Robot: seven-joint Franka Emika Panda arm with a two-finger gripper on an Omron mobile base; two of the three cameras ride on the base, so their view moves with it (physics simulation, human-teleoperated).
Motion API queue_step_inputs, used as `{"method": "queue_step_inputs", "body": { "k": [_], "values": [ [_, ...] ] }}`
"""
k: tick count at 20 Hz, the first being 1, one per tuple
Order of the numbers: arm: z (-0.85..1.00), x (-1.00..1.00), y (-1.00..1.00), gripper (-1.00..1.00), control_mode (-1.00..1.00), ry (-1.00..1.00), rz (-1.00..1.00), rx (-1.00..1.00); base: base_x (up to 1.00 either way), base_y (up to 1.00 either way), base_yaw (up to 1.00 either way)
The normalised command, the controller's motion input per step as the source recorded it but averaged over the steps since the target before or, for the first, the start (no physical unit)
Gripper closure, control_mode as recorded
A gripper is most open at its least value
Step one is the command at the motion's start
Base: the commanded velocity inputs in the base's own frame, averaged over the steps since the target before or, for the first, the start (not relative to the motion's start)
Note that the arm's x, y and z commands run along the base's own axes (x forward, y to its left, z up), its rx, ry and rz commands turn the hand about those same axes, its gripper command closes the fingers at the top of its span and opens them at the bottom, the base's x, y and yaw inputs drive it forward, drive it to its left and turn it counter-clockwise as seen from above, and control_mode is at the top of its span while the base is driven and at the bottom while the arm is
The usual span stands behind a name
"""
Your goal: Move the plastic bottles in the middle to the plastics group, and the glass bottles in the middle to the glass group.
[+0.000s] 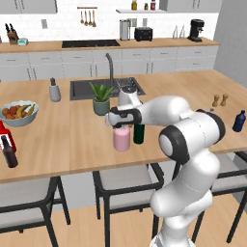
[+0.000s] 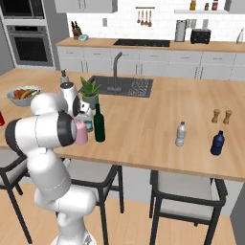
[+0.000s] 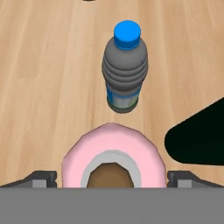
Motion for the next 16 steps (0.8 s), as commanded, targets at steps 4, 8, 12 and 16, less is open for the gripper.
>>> {"method": "queue_step_inputs", "body": {
  "k": [4,8,12,16],
  "values": [
    [0.00,0.09,0.00,-1.00,-1.00,0.00,0.00,0.00,0.00,0.00,0.00],
    [-0.01,0.03,0.00,-1.00,-1.00,0.00,0.00,0.00,0.00,0.00,0.00],
    [-0.05,0.00,0.00,1.00,-1.00,0.00,0.00,0.00,0.00,0.00,0.00],
    [0.00,0.00,0.00,1.00,-1.00,0.00,0.00,0.00,0.00,0.00,0.00]
  ]
}}
